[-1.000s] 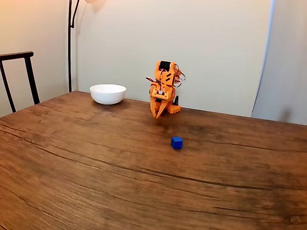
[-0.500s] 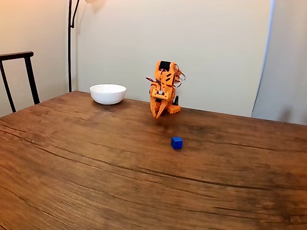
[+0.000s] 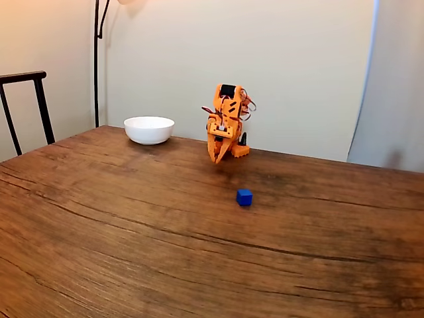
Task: Grasp the cube and drop it in the bowl
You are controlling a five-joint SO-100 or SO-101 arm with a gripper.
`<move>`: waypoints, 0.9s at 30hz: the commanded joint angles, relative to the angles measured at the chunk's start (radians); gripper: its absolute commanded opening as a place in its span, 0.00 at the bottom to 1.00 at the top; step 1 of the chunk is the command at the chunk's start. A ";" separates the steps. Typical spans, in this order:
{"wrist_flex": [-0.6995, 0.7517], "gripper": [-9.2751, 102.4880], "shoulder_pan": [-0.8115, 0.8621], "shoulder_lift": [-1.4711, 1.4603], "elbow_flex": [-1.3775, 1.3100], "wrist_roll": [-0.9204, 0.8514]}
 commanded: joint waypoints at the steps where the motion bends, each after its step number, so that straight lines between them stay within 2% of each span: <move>1: 0.046 0.08 0.003 -0.015 -0.005 0.008; 6: -0.014 0.08 -0.028 -0.014 -0.005 0.008; 16: -0.221 0.08 -0.299 -0.014 -0.005 -0.003; 21: -0.229 0.08 -0.331 -0.014 -0.005 -0.149; 27: -0.238 0.08 -0.330 -0.012 -0.018 -0.233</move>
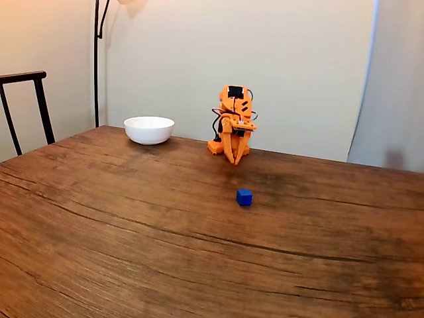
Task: Grasp the cube and drop it in the bowl
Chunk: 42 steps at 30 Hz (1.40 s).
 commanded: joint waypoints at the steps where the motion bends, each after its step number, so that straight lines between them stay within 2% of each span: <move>1: -0.017 0.08 0.005 0.006 -0.018 -0.069; 5: -0.017 0.08 0.032 0.006 -0.021 -0.238; 11: -0.017 0.08 0.037 0.006 -0.067 -0.261; 18: -0.008 0.08 0.025 0.003 -0.172 -0.244; 25: -0.003 0.08 0.061 -0.034 -0.407 -0.083; 31: -0.017 0.08 0.054 -0.276 -0.538 -0.074; 42: -0.017 0.08 0.058 -0.867 -0.962 0.029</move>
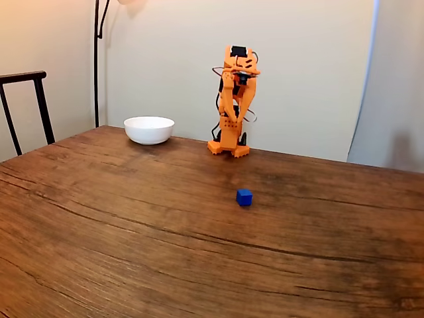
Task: Grasp the cube and drop it in the bowl
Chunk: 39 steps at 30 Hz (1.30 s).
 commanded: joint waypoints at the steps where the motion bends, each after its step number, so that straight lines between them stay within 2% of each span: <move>1: -0.014 0.08 -0.003 -0.106 -0.103 0.011; 4: -0.029 0.08 -0.006 -0.195 -0.124 0.009; 9: -0.192 0.08 -0.028 -0.278 -0.103 0.011; 17: -0.365 0.09 -0.071 -0.339 0.018 -0.006; 32: -0.663 0.29 -0.107 -0.342 0.210 -0.046; 39: -0.884 0.41 -0.169 -0.342 0.359 -0.107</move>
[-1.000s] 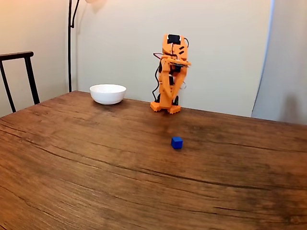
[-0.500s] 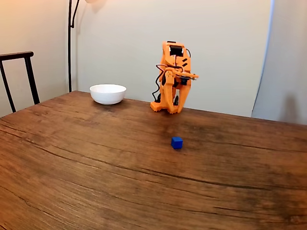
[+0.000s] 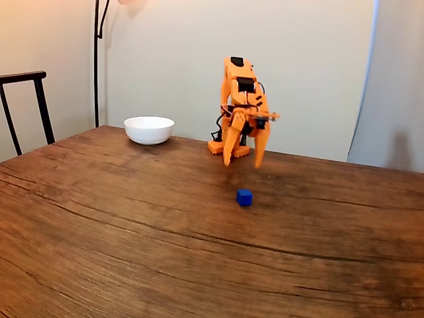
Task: Grasp the cube and drop it in the bowl
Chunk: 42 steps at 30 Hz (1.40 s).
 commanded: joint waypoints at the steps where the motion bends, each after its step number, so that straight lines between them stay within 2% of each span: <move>1: -0.114 0.42 -0.006 0.003 0.020 -0.009; 11: -0.140 0.42 -0.005 -0.011 0.034 -0.006; 25: -0.150 0.41 -0.023 -0.399 -0.198 -0.009; 42: -0.150 0.41 -0.057 -0.485 -0.198 -0.046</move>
